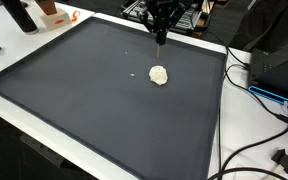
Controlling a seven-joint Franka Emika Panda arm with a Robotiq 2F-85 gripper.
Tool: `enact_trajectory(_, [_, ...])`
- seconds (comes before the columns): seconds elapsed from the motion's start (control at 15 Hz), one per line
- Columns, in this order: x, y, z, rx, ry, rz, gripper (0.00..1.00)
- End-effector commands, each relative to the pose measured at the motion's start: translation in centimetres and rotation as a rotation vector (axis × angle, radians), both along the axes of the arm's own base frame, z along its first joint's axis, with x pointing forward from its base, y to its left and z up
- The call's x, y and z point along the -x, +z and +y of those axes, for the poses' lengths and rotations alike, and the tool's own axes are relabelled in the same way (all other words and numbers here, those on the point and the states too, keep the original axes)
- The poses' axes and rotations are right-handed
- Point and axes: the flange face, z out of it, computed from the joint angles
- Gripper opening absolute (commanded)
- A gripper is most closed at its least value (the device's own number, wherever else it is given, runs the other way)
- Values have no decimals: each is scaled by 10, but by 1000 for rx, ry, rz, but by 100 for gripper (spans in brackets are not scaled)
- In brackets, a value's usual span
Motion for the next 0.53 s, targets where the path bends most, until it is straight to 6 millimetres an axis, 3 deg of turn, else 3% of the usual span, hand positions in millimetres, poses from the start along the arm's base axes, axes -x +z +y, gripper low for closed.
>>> enact_trajectory(0.0, [8, 14, -5, -12, -10, -6, 3])
enact_trajectory(0.47, [9, 34, -4, -12, -12, -33, 3])
